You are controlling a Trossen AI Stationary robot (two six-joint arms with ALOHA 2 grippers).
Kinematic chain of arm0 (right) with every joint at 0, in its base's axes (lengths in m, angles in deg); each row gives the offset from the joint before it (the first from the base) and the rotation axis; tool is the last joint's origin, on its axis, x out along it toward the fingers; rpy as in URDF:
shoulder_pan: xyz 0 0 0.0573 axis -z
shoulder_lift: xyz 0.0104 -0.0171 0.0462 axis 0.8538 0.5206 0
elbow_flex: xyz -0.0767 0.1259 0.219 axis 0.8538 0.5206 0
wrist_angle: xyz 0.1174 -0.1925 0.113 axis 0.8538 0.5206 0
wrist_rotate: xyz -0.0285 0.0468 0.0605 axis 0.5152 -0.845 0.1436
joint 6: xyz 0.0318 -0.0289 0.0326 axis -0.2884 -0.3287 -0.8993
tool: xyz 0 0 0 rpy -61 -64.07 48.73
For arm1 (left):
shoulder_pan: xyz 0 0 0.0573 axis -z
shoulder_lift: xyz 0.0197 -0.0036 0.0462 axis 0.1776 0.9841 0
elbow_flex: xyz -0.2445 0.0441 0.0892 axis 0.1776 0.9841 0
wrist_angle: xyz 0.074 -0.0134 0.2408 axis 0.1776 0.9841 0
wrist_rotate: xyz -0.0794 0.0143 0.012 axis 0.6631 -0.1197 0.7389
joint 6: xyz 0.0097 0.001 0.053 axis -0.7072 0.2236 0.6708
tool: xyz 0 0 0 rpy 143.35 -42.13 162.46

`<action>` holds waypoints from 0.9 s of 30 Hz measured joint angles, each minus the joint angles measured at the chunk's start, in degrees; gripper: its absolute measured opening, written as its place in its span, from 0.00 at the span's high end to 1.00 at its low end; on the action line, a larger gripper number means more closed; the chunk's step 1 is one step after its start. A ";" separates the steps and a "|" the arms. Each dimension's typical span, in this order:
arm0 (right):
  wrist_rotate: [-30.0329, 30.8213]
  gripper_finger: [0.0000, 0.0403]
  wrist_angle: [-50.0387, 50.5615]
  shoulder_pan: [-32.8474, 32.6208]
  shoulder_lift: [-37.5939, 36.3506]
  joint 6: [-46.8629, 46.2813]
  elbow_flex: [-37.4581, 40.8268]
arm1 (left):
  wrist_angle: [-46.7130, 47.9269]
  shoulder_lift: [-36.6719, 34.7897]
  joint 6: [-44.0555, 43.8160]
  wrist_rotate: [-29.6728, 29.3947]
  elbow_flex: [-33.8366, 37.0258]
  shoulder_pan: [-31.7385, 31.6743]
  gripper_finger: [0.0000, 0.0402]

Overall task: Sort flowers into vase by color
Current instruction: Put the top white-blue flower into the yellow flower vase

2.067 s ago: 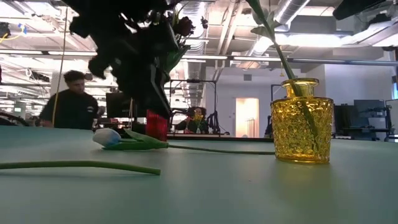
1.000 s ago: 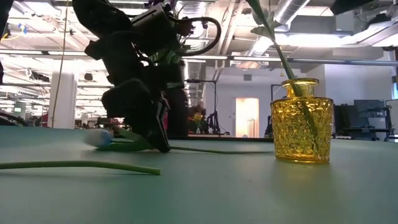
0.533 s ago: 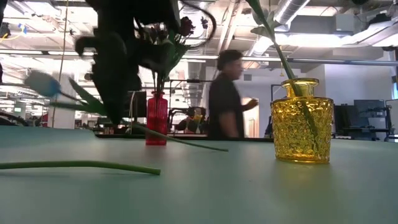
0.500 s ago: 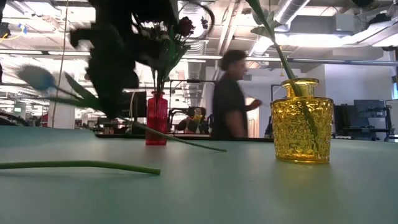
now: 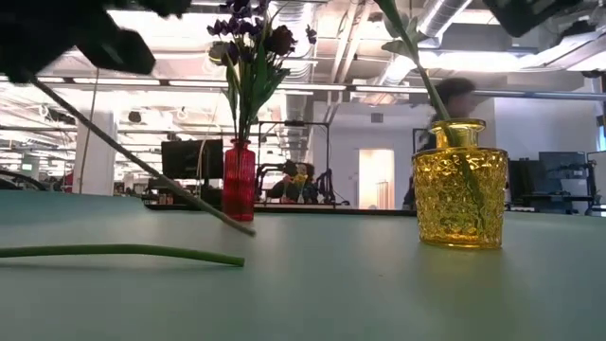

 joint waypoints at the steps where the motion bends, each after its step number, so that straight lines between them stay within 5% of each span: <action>1: 0.02 0.59 -1.44 0.14 0.50 0.01 0.00 | -0.56 -0.03 -0.68 -0.20 -0.60 0.90 0.99; 10: 0.04 0.59 -10.15 2.38 5.19 -0.32 -0.31 | -12.61 0.01 -4.76 -3.08 -2.24 7.18 0.99; 27: 4.69 0.59 -5.43 5.05 14.81 1.51 -11.92 | -21.09 0.07 -7.81 -8.84 -0.43 10.25 0.99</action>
